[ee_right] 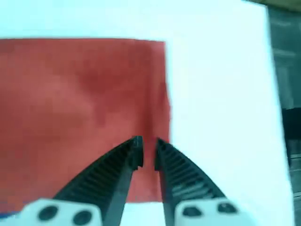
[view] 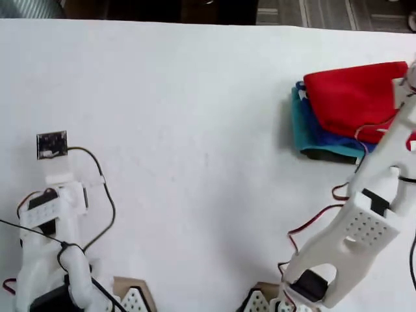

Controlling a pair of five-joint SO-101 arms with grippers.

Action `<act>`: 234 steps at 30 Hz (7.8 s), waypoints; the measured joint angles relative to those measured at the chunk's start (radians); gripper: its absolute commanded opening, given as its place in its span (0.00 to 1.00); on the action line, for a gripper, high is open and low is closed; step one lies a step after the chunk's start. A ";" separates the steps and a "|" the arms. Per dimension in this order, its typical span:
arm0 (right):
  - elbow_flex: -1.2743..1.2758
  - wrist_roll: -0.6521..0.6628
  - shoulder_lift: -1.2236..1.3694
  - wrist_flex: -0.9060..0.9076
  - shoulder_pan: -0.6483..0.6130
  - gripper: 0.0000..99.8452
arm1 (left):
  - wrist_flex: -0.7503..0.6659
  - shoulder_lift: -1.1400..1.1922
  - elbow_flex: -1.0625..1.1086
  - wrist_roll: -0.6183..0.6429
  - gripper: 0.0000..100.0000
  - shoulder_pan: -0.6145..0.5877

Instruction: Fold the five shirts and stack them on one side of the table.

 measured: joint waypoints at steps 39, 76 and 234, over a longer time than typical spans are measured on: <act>0.470 -0.048 -0.150 0.141 -0.285 0.02 | 0.000 0.000 0.000 0.000 0.03 0.000; 0.841 -0.051 -0.084 -1.344 -0.060 0.02 | 0.000 0.000 0.000 0.000 0.03 0.000; 2.725 -0.548 -2.363 -0.219 -0.454 0.02 | 0.623 -1.263 0.463 0.180 0.03 0.500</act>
